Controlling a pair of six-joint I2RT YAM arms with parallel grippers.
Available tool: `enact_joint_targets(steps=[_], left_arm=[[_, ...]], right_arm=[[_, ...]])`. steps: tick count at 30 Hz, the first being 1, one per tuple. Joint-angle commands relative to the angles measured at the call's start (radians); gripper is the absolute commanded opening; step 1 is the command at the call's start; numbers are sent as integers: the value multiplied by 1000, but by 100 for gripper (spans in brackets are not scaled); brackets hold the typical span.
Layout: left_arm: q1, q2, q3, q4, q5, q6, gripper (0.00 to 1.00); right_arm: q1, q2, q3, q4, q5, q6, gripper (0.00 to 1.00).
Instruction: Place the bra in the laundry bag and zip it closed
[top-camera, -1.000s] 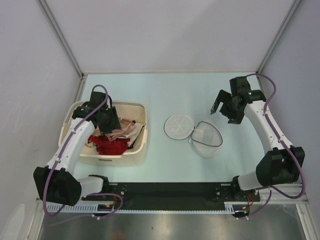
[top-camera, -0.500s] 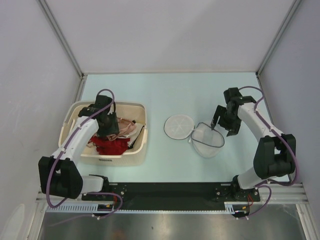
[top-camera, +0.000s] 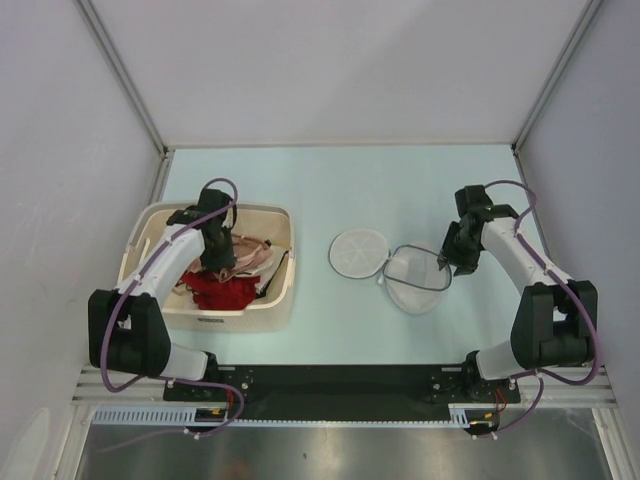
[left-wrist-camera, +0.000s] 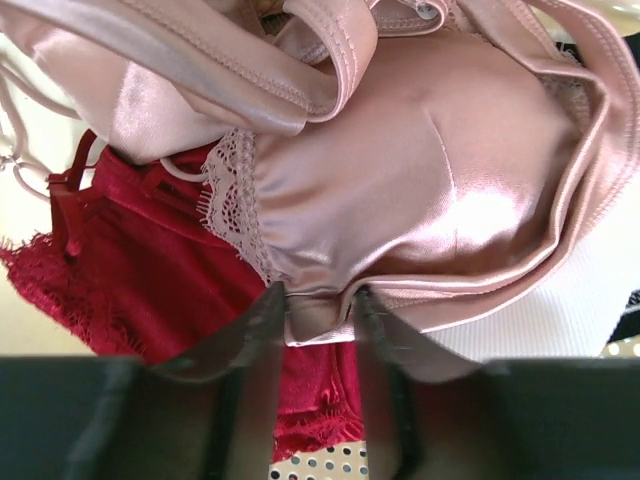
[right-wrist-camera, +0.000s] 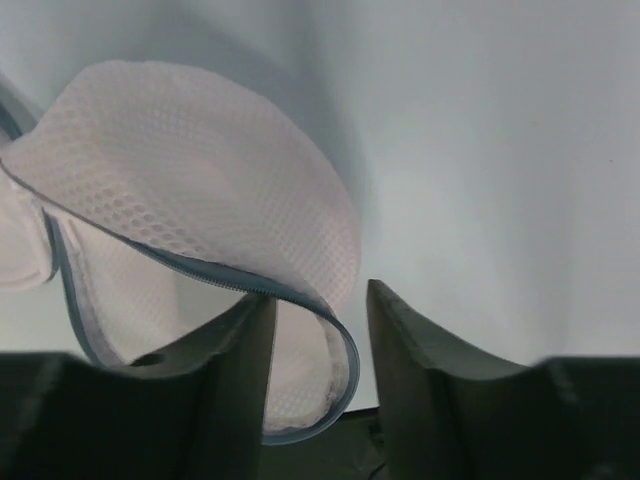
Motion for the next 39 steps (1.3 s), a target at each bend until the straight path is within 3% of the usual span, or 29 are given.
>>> enact_joint_targets(steps=[1,2,4,6,12,15,16,19,22,28,34,38,39], left_arm=[[10,14,9,30,-12,2,31],[10,13,10,29,-11,0,29],[10,10,15,17,-17,-9,12],[10,-10,33,4,-41,-14,1],[10,-76,125,-84,-98,-21,0],[10,-105,200,-149,-120,-38,0],[10,-112,217,-175,-123,-44,0],[10,-147,300,-232,-149,-78,0],[10,-182,403,-278,-172,-89,0],[10,-245,634,-266,-137,-86,0],[10,-334,742,-101,90,-31,0],[10,-389,743,99,433,-38,0],[8,-394,742,145,607,-55,0]], right_arm=[[-72,-11,-18,27,114,33,33],[-89,-9,-19,27,127,42,29],[-151,-12,-16,21,147,59,21],[-182,-16,-12,17,182,57,20],[-238,-14,14,9,220,60,21],[-239,-9,33,4,194,42,40],[-239,-8,40,-2,184,36,63],[-235,-22,77,-48,216,34,90],[-216,-51,134,-97,260,28,97],[-112,-69,311,-175,308,18,100],[-8,-111,438,-195,271,-16,100],[58,-146,491,-195,182,-25,100],[67,-155,514,-191,159,-32,100]])
